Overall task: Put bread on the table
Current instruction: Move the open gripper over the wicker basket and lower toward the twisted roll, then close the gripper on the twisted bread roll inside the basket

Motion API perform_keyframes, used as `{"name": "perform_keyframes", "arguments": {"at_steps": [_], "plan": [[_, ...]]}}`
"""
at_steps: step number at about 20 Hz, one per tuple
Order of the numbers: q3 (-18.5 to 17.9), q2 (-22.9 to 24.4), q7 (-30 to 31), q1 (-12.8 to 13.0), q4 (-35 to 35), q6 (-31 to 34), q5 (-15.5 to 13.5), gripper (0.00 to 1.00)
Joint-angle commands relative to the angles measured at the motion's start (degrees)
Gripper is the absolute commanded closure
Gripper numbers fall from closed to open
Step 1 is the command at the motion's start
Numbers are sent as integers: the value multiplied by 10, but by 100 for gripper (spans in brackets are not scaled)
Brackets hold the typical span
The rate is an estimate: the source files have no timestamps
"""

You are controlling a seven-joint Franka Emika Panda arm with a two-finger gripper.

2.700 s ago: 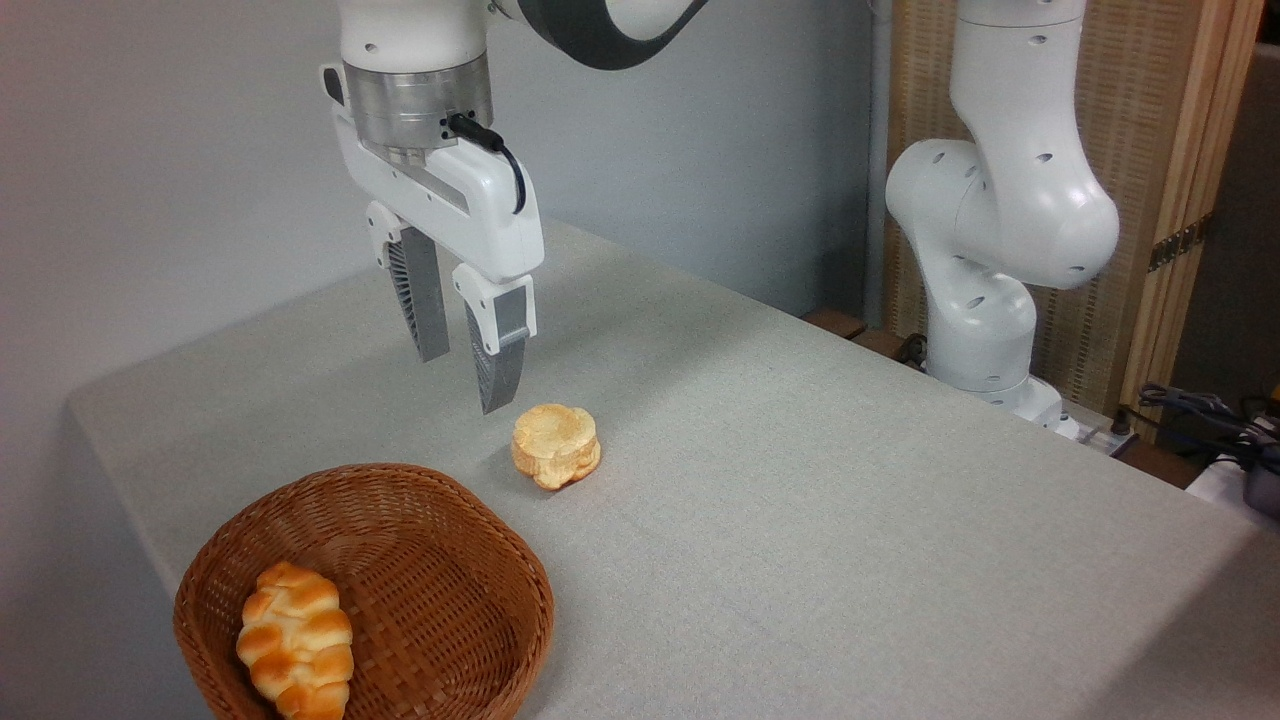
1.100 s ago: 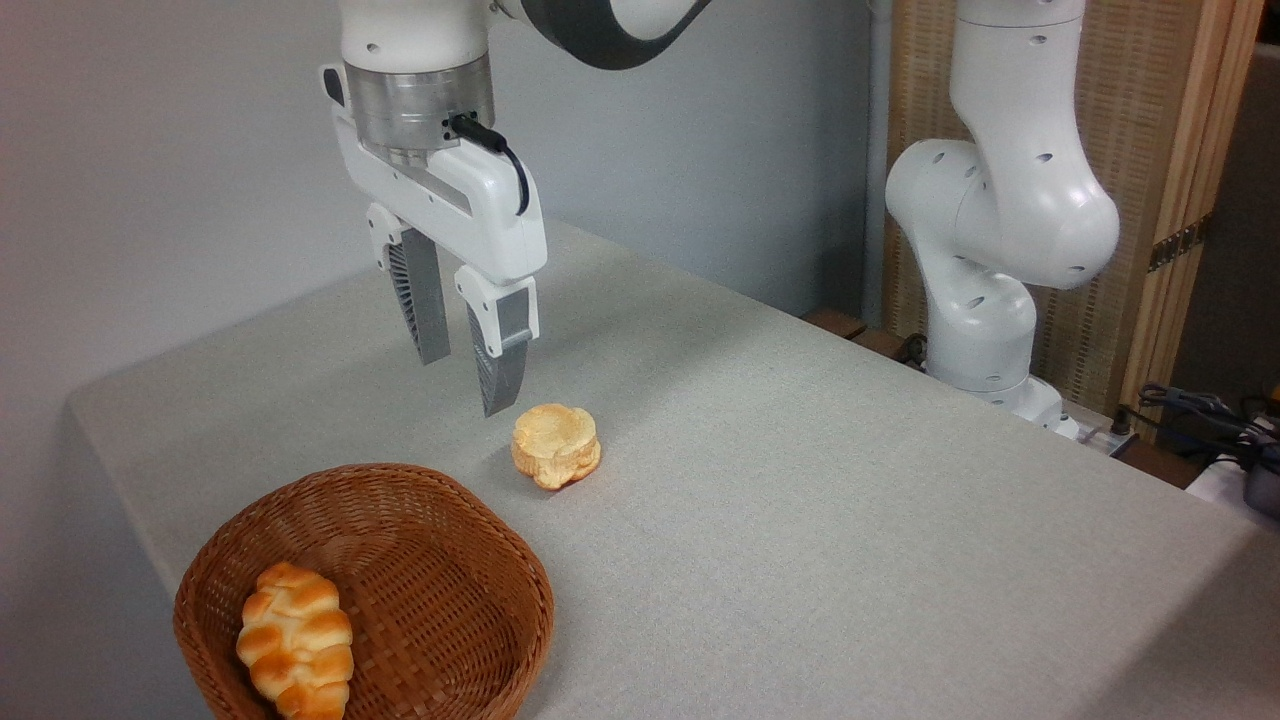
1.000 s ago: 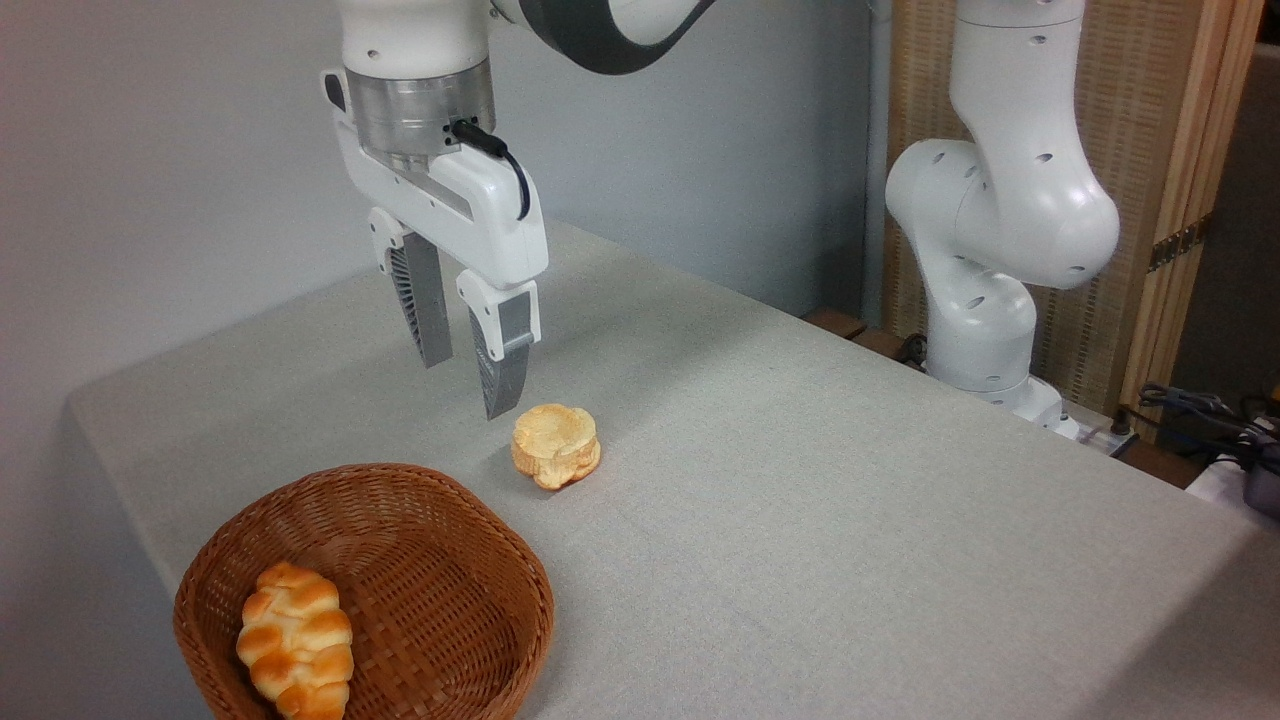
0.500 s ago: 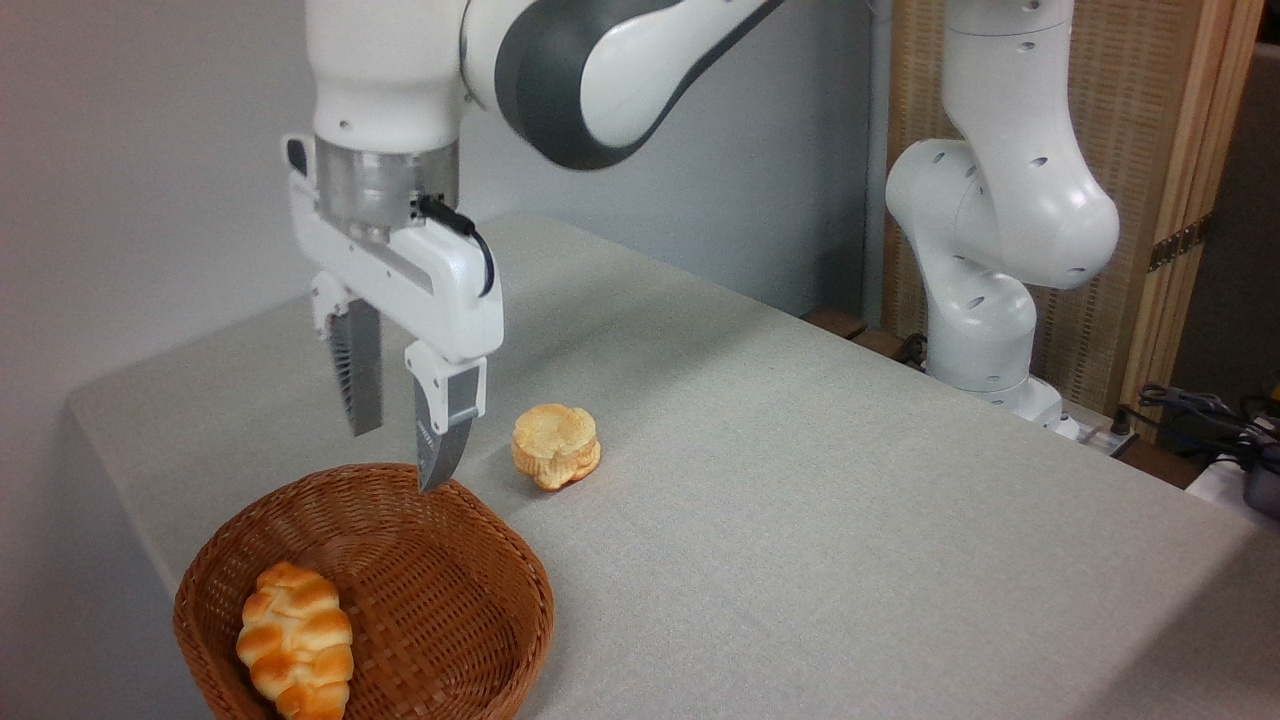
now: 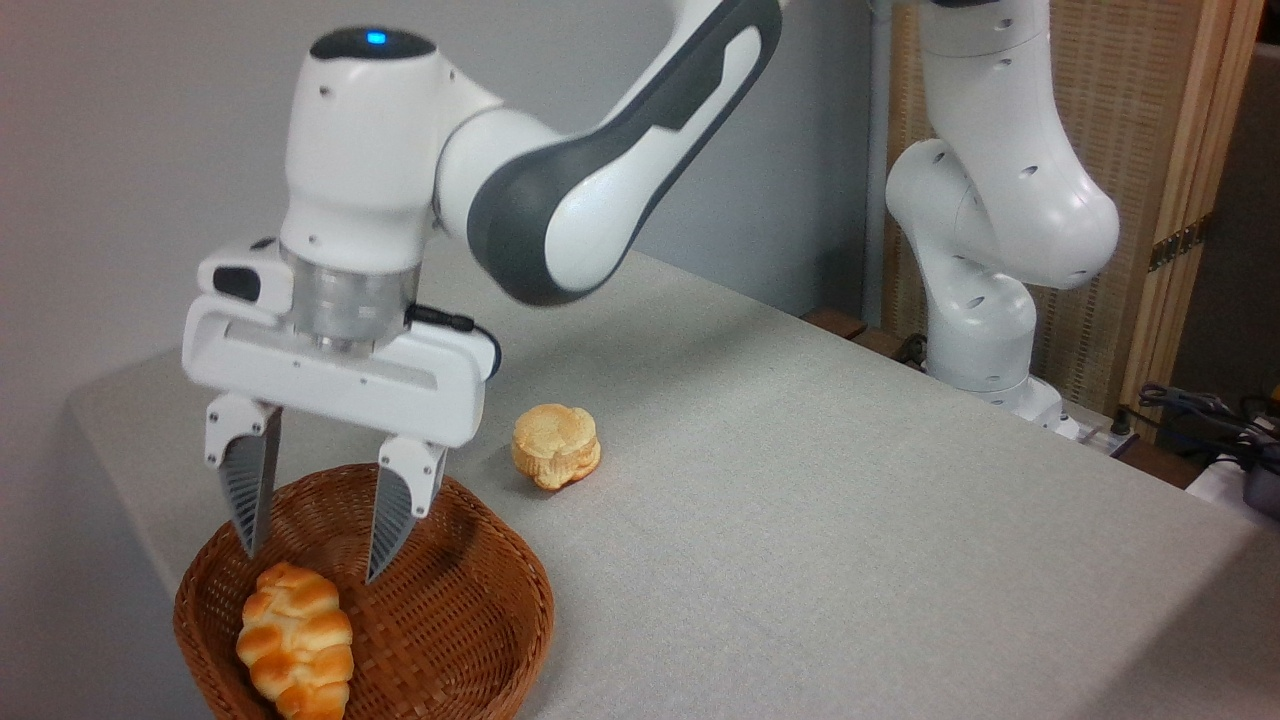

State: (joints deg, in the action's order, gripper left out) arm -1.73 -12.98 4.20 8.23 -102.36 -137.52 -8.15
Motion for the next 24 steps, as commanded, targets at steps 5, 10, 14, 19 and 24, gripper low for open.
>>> {"name": "perform_keyframes", "arguments": {"at_steps": [5,10,14,19,24], "plan": [[3,-64,83,11,8,-115,-3,0],[11,-84,81,12,9,-115,44,0],[11,-86,77,13,6,-100,110,0],[19,-84,77,13,7,-71,165,36],[23,-82,75,13,7,-71,165,77]]}}
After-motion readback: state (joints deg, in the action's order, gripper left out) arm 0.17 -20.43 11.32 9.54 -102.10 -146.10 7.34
